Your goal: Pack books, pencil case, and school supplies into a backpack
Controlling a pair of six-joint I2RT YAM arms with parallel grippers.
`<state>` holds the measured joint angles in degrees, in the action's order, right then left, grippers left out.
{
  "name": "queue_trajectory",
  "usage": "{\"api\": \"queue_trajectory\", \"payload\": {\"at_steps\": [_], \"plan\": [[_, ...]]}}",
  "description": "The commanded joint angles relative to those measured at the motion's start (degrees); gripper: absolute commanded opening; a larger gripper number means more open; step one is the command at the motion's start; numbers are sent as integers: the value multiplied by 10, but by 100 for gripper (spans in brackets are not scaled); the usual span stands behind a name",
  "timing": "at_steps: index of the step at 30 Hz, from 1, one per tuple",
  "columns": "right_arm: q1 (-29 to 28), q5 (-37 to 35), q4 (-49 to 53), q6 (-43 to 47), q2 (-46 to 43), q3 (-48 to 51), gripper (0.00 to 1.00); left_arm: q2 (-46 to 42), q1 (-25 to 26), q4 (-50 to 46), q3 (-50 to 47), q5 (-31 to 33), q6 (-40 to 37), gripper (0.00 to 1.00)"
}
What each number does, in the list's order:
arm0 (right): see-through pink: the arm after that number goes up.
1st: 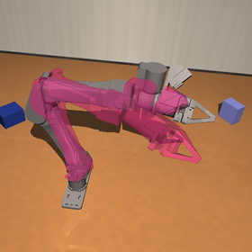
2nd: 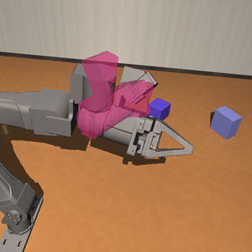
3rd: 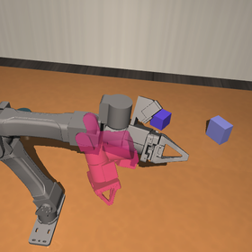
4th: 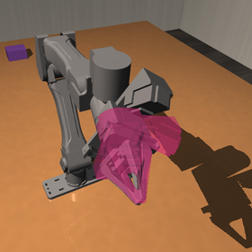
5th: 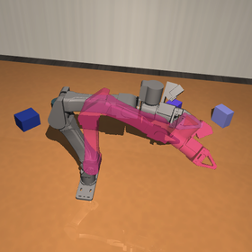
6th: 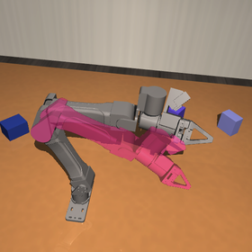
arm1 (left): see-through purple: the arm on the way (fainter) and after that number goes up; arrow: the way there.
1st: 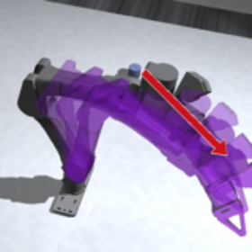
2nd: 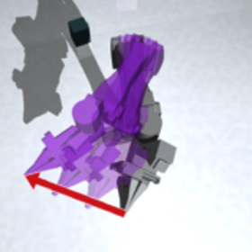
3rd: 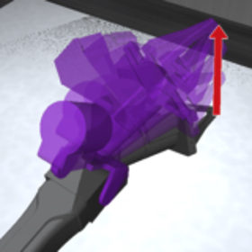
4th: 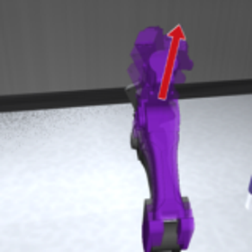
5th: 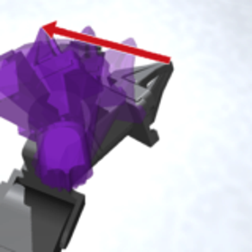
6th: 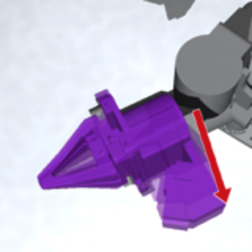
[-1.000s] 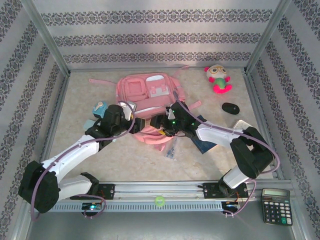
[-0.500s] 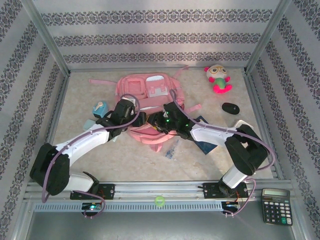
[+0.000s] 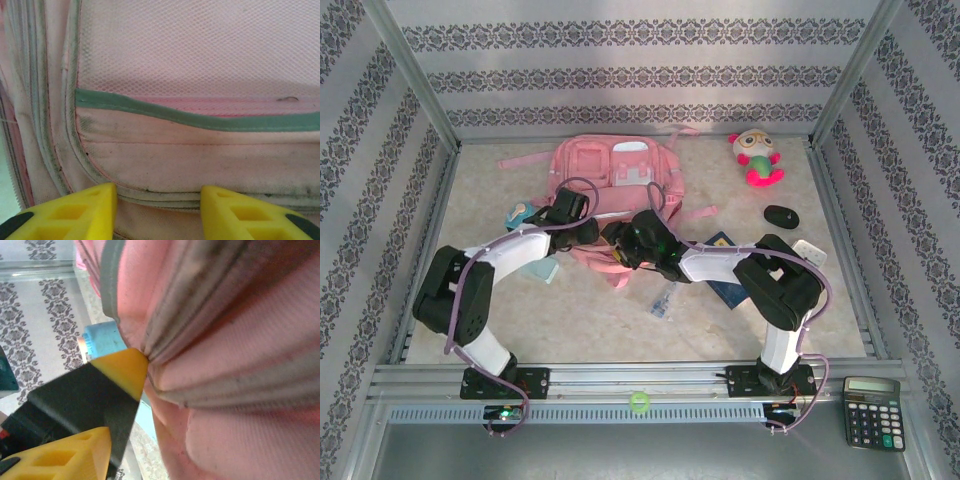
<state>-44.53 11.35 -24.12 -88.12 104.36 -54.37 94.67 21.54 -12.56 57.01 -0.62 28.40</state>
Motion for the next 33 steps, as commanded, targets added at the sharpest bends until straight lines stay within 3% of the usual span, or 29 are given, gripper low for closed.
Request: {"api": "queue_trajectory", "payload": {"at_steps": [1,6,10,16,18,22,28,33], "plan": [[-8,20,44,-20,-42,5,59,19,-29,-73,9,18,9,45],[3,93,67,39,-62,9,64,-2,-47,-8,-53,45,-7,44],[6,149,112,74,-99,15,63,20,-53,-4,-41,39,-27,44],[37,168,315,207,-198,-12,63,41,-64,8,-2,34,-46,44],[83,172,410,276,-233,-22,63,24,-64,0,10,25,-50,47],[238,161,594,445,-300,-38,62,-51,-46,-38,27,3,-13,52],[484,182,666,662,-314,-20,57,-94,78,-42,37,-38,90,55],[520,132,681,783,-240,-30,60,-28,188,4,59,-77,182,57]]}}
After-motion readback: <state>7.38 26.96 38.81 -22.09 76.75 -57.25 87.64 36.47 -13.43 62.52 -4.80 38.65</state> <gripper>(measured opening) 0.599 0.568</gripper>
